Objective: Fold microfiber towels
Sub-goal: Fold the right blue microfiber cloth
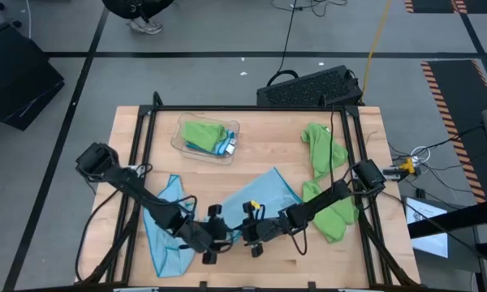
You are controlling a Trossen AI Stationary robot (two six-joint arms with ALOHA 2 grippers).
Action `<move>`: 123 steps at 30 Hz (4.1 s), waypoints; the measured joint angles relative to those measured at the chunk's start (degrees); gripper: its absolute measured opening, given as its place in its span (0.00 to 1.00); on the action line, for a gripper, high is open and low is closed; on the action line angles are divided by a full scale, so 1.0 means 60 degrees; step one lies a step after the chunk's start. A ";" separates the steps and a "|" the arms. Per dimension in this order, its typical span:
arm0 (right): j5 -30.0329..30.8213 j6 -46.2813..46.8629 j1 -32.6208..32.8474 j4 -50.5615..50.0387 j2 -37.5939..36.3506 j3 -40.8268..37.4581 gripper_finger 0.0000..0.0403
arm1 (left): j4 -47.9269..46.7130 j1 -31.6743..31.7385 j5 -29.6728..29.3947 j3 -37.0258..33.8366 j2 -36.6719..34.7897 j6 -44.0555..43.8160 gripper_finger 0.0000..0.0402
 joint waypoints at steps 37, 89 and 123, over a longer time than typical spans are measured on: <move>-0.0036 0.0788 -0.0197 -0.0096 0.0000 -0.0004 0.01 | 0.3089 -0.1612 -0.7122 -0.0284 0.3515 -0.1662 0.55; -0.1746 -0.1236 0.0149 -0.0660 -0.0444 -0.0007 0.46 | 0.3169 -0.1079 -0.3310 -0.0280 0.3504 0.0524 0.02; -0.2012 -0.0978 -0.0077 0.0076 -0.0091 0.0000 0.51 | 0.3177 -0.0947 -0.2840 -0.0280 0.3494 0.0958 0.04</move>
